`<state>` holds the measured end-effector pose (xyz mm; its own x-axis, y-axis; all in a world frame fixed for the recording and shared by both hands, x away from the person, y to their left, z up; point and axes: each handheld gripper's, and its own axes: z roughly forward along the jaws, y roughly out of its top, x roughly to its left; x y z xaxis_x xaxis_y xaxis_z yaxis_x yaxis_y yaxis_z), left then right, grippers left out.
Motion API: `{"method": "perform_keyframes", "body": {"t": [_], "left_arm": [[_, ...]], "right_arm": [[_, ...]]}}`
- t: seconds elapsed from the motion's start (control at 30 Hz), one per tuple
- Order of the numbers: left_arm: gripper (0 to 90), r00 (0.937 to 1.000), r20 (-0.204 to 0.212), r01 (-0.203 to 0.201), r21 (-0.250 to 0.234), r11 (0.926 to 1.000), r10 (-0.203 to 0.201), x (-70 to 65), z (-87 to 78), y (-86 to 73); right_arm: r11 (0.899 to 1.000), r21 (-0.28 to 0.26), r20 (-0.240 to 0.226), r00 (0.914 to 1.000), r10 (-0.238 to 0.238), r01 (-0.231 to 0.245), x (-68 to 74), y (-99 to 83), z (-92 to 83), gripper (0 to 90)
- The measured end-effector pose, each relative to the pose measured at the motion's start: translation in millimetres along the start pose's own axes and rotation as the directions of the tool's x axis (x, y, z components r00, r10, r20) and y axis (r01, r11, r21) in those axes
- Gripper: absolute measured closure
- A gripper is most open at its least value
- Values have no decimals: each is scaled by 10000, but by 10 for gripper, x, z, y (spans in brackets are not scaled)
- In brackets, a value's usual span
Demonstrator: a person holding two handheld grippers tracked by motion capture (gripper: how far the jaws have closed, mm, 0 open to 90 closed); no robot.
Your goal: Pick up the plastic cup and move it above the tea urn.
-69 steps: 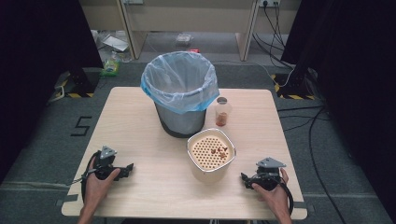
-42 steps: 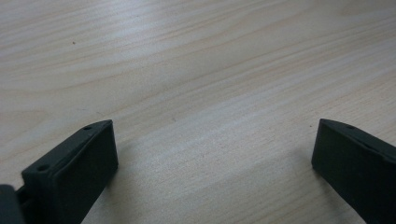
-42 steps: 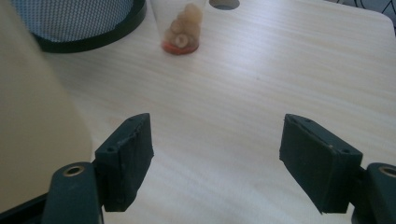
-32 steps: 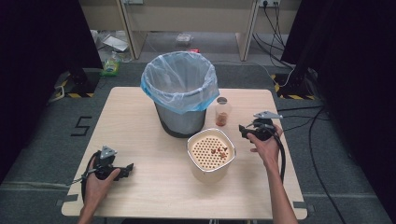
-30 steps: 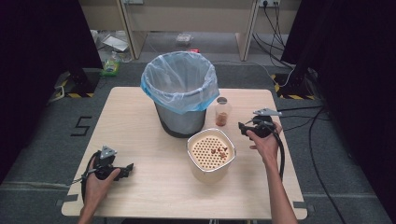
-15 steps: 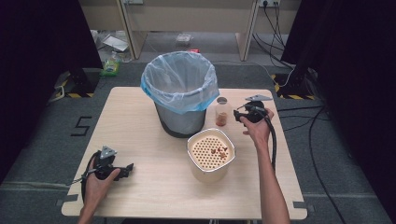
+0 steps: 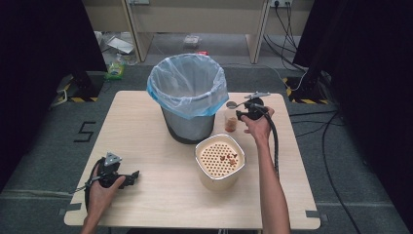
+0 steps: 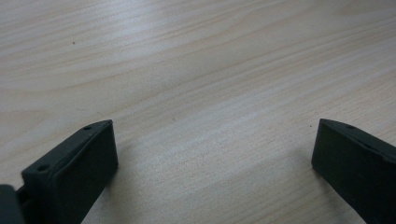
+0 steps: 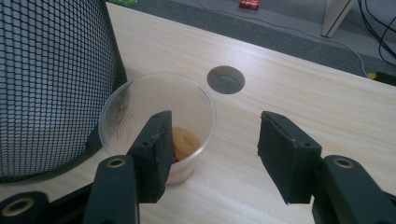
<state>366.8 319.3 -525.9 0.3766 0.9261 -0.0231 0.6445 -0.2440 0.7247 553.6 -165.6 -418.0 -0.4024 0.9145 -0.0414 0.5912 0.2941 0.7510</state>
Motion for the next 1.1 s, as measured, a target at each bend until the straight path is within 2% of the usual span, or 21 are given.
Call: {"method": "perform_keyframes", "body": {"t": [0.13, 0.3, 0.43, 0.63, 0.73, 0.77, 0.8, 0.87, 0.9, 0.93, 0.97, 1.03, 1.1], "left_arm": [[0, 10000, 1, -5, 1, 10000, 5, 0, 0, 0], [0, 10000, 0, -4, 1, 10000, 4, 0, 0, 0], [0, 10000, 1, -3, 1, 10000, 3, 0, 0, 0], [0, 10000, 0, -1, -1, 10000, 1, 0, 0, 0], [0, 10000, -2, -4, 0, 10000, 4, 0, 0, 0], [0, 10000, -1, -4, -2, 10000, 4, 0, 0, 0], [0, 10000, -1, -3, -1, 10000, 3, 0, 0, 0], [0, 10000, 1, -4, 1, 10000, 4, 0, 0, 0], [0, 10000, -1, -5, 1, 10000, 5, 0, 0, 0], [0, 10000, -1, -5, 1, 10000, 5, 0, 0, 0], [0, 10000, -1, -4, 0, 10000, 4, 0, 0, 0], [0, 10000, -1, -4, -1, 10000, 4, 0, 0, 0], [0, 10000, 0, -4, 0, 10000, 4, 0, 0, 0]], "right_arm": [[9998, 182, 3, 10000, -21, 21, 11, 11, 74, 485], [9988, 488, -36, 10000, -27, 29, 18, -7, 187, 561], [9976, 695, -253, 9997, 65, -47, 34, -51, 256, 672], [9950, 985, -474, 9988, -147, 193, 47, -130, 261, 796], [9952, 898, -693, 9971, -314, 376, 35, -150, 233, 818], [9980, 509, -991, 9946, -322, 373, 28, -175, 190, 850], [9986, 334, -1126, 9930, -363, 403, 30, -184, 163, 866], [9983, 242, -1189, 9916, -499, 532, 37, -188, 128, 869], [9951, 67, -957, 9906, -977, 988, 36, -194, 52, 870], [9951, 67, -957, 9906, -977, 988, 36, -194, 52, 870], [9947, -300, -836, 9914, -1007, 985, 15, -216, -34, 870], [9919, -521, -561, 9913, -1186, 1158, -6, -225, -130, 870], [9910, -684, -543, 9914, -1192, 1154, -19, -235, -181, 870]]}}
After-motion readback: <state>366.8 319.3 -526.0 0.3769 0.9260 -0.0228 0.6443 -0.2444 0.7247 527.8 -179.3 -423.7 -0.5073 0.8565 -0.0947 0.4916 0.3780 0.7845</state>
